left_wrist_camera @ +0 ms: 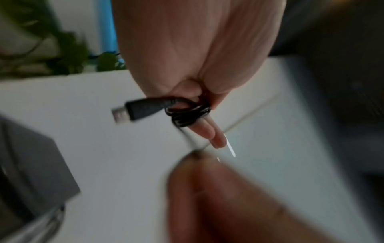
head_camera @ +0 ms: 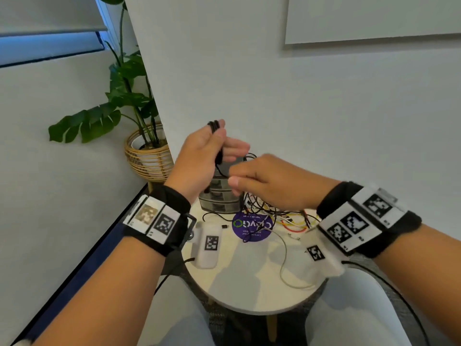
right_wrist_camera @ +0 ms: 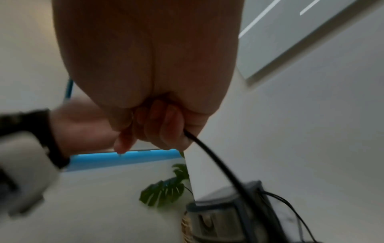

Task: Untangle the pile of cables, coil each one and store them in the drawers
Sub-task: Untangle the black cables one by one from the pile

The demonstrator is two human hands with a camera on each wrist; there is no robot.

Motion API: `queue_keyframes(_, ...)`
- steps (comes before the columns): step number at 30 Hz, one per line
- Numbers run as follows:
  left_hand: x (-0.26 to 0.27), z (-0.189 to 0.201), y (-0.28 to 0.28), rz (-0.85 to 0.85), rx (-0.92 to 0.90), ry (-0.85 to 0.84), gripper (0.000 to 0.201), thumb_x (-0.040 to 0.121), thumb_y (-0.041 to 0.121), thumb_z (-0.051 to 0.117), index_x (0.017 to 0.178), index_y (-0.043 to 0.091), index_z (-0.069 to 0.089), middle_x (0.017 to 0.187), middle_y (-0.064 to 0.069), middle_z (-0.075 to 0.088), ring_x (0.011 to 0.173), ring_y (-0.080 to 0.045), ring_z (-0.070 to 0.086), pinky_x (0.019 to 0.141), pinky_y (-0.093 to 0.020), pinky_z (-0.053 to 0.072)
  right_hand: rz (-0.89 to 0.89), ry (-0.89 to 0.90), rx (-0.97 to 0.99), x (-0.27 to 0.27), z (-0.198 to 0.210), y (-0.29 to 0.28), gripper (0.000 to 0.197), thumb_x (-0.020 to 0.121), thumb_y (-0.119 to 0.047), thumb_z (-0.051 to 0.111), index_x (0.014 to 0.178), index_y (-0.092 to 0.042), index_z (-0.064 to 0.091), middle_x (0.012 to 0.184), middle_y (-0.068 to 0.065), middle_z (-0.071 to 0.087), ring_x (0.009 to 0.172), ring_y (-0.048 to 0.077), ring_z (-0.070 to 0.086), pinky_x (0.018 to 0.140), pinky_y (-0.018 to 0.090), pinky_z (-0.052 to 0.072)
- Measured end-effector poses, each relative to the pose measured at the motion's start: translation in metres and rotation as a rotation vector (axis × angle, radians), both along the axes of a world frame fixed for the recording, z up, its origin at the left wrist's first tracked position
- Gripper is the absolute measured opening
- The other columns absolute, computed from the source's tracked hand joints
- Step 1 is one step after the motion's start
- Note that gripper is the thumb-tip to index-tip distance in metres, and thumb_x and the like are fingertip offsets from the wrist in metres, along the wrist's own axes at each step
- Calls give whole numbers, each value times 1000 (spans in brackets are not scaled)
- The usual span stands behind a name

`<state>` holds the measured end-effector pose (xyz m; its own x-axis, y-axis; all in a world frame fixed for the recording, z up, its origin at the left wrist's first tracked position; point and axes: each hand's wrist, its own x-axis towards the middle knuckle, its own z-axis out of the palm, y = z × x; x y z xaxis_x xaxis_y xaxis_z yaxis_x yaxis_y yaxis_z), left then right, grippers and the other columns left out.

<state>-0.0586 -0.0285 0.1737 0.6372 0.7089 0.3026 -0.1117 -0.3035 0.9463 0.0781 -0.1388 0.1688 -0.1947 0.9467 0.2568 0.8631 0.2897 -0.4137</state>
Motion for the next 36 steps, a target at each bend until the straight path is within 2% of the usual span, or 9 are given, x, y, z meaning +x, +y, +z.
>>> queue_keyframes(2,-3,-7,0,-44,91,123,28,111,20,38,113,13,65,96,6,76,90,-8,73,83,-25,56,-16,-45,81,7,22,2,25,104,-24,54,82,-19,65,70,-11,60,64,0,55,64,24,40)
queue_keyframes(6,-9,-9,-3,-289,42,133,45,111,24,33,89,1,65,59,-11,50,46,-21,36,54,-31,30,-86,-17,156,32,45,6,27,102,-32,59,80,-16,62,64,-9,53,61,7,45,60,26,35)
queue_keyframes(9,-17,-4,-3,-448,-161,66,48,106,31,37,121,-1,69,56,-3,34,46,-16,21,51,-34,16,-147,88,175,46,41,7,33,105,-33,54,79,-12,56,66,-5,47,62,7,38,60,26,31)
queue_keyframes(13,-24,-1,-3,-494,-310,-192,47,106,24,37,135,-5,59,57,2,44,43,-7,33,47,-22,26,-219,187,112,52,4,7,33,110,-30,40,87,-15,59,65,-18,48,60,2,41,59,19,30)
queue_keyframes(18,-16,-1,-1,-349,-429,-462,43,108,23,36,139,-2,52,100,-5,75,86,-9,71,74,-18,56,-138,58,-48,24,-29,7,24,109,-30,39,112,-26,62,92,-23,61,82,-4,54,76,19,40)
queue_keyframes(20,-10,-6,1,-234,-424,-476,39,110,20,35,139,-2,51,122,-13,73,111,-17,71,86,-22,57,-104,-109,-45,10,-22,8,19,109,-32,40,102,-27,57,91,-17,61,77,2,53,72,26,41)
queue_keyframes(24,-2,-14,-2,-55,-323,-254,35,110,18,41,135,-2,54,114,-10,76,110,-19,72,86,-25,57,-76,-485,98,-10,19,0,26,104,-33,47,78,-27,44,72,-15,39,63,6,41,55,27,29)
queue_keyframes(29,-2,-12,-15,-142,-120,83,35,106,12,36,89,-1,64,75,-16,66,69,-26,64,69,-38,51,30,-380,135,-1,53,1,6,89,-29,62,87,-24,63,84,-13,51,75,10,48,67,35,44)
queue_keyframes(36,-8,-12,-10,-379,-397,155,28,106,19,29,116,5,51,62,-9,54,54,-22,39,46,-23,40,5,-112,145,13,29,5,17,93,-26,70,106,-21,60,98,-12,54,81,-6,48,69,12,31)
